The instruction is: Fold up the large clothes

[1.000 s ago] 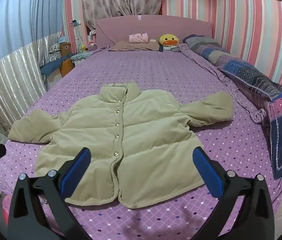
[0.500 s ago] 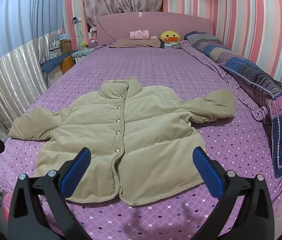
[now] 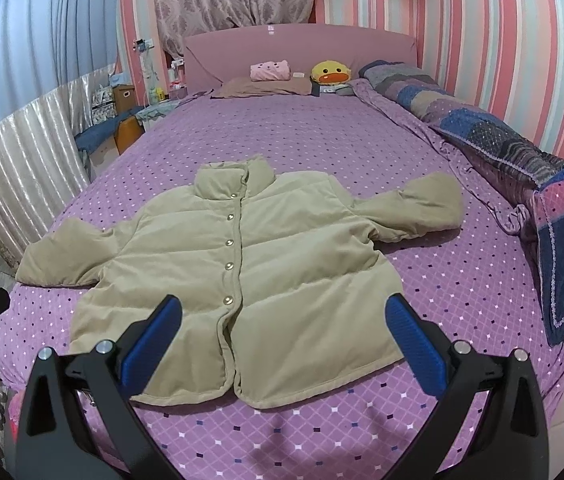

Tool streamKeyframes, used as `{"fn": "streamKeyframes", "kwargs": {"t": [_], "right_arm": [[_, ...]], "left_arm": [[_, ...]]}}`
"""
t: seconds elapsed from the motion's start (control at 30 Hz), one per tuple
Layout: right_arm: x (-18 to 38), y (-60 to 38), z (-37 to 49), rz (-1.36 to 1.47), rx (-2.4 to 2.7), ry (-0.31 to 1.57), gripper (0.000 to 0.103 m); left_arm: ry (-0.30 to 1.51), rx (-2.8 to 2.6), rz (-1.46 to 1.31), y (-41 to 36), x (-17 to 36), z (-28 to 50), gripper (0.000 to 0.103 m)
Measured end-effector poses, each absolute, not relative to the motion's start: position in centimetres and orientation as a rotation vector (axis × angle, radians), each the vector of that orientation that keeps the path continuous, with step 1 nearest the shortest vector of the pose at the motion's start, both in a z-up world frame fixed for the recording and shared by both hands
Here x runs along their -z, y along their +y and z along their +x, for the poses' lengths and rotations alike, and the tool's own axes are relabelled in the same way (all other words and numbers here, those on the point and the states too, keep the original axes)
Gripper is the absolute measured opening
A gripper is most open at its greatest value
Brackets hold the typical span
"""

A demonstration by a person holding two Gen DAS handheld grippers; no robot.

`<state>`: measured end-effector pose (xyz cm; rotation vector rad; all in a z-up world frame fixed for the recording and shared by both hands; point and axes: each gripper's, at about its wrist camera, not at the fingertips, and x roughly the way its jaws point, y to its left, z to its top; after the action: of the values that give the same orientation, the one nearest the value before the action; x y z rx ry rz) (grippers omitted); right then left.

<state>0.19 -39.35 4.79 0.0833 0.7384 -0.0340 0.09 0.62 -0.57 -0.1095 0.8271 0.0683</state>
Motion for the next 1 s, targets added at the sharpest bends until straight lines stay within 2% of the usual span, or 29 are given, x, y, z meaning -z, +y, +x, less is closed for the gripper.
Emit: {"fn": "streamKeyframes", "kwargs": {"t": [1.0], "right_arm": [[-3.94, -39.85, -0.39, 0.111, 0.057, 0.750, 0.101]], "left_arm": [[0.829, -0.067, -0.102, 0.53, 0.29, 0.14, 0.100]]}}
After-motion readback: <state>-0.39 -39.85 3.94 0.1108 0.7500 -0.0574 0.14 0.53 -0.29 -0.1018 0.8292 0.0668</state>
